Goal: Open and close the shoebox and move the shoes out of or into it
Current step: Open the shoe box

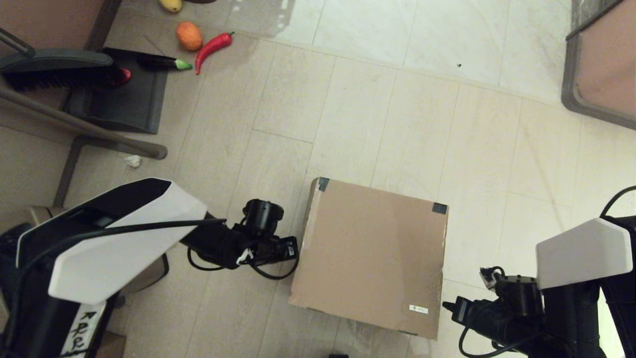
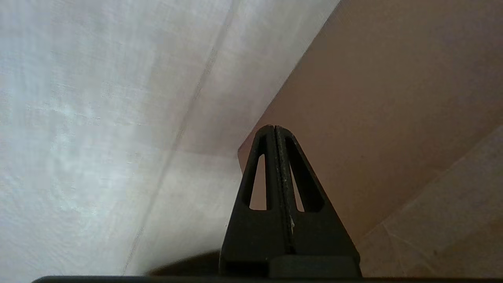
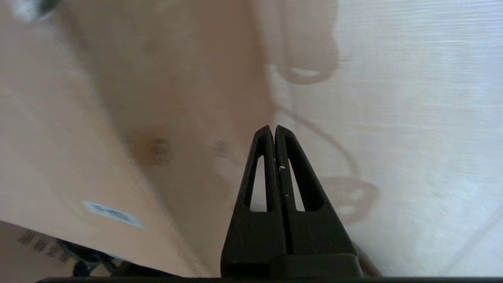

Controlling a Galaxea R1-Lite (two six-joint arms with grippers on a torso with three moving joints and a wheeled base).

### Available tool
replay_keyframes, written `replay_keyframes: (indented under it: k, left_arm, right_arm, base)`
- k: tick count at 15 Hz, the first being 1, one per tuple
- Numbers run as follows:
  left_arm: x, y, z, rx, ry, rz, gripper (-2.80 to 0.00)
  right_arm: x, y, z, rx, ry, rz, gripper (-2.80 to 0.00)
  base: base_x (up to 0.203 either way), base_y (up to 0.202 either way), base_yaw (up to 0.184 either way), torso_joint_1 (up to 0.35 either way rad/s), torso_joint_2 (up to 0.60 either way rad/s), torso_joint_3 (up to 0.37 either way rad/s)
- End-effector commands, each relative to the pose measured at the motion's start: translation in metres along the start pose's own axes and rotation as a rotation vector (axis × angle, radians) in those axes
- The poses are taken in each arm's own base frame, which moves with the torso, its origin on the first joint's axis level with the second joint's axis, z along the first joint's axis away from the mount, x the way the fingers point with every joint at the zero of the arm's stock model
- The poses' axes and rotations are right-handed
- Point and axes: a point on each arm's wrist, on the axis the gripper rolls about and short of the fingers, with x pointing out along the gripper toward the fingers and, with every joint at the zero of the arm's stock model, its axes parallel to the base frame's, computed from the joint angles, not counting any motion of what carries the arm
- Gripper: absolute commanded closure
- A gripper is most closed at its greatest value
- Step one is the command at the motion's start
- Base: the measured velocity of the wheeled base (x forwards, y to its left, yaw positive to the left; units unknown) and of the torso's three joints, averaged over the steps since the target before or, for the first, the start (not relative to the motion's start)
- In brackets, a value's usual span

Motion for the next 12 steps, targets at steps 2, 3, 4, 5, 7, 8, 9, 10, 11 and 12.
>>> replay_keyframes:
  k: [2,3,4,5,7,8,9,10,11,12]
  left_arm:
    - [0.000,-0.006,-0.003,-0.010,0.011,-0.007,0.00]
    - [-0.001,-0.007,-0.004,-0.007,0.014,-0.009,0.00]
    - [-0.002,-0.008,-0.004,-0.012,0.014,-0.010,0.00]
    - [-0.003,-0.010,-0.003,-0.020,0.012,-0.013,0.00]
    - [-0.008,-0.012,-0.001,-0.028,0.016,-0.013,0.00]
    - [-0.012,-0.015,0.000,-0.041,0.019,-0.017,0.00]
    - [-0.015,-0.017,0.000,-0.053,0.025,-0.018,0.00]
    - [-0.019,-0.020,0.000,-0.061,0.028,-0.021,0.00]
    - [-0.024,-0.024,0.001,-0.066,0.032,-0.025,0.00]
    - [-0.027,-0.026,0.002,-0.072,0.033,-0.027,0.00]
  right_arm:
    - [0.009,0.010,-0.004,-0.017,0.008,0.039,0.00]
    - [0.011,0.014,-0.005,-0.014,0.010,0.049,0.00]
    - [0.012,0.017,-0.006,-0.003,0.013,0.057,0.00]
    - [0.011,0.018,-0.006,0.009,0.012,0.060,0.00]
    - [0.006,0.022,-0.001,0.029,-0.002,0.072,0.00]
    - [0.001,0.025,0.002,0.050,-0.010,0.080,0.00]
    - [-0.005,0.028,0.004,0.076,-0.016,0.089,0.00]
    - [-0.011,0.030,0.004,0.107,-0.008,0.094,0.00]
    - [-0.018,0.031,0.003,0.129,0.012,0.105,0.00]
    - [-0.024,0.033,0.003,0.153,0.025,0.125,0.00]
  base:
    - [0.000,0.000,0.000,0.000,0.00,0.000]
    - [0.000,0.000,0.000,0.000,0.00,0.000]
    - [0.000,0.000,0.000,0.000,0.00,0.000]
    - [0.000,0.000,0.000,0.000,0.00,0.000]
    - [0.000,0.000,0.000,0.000,0.00,0.000]
    - [0.000,0.000,0.000,0.000,0.00,0.000]
    - [0.000,0.000,0.000,0.000,0.00,0.000]
    - [0.000,0.000,0.000,0.000,0.00,0.000]
    - [0.000,0.000,0.000,0.000,0.00,0.000]
    - [0.000,0.000,0.000,0.000,0.00,0.000]
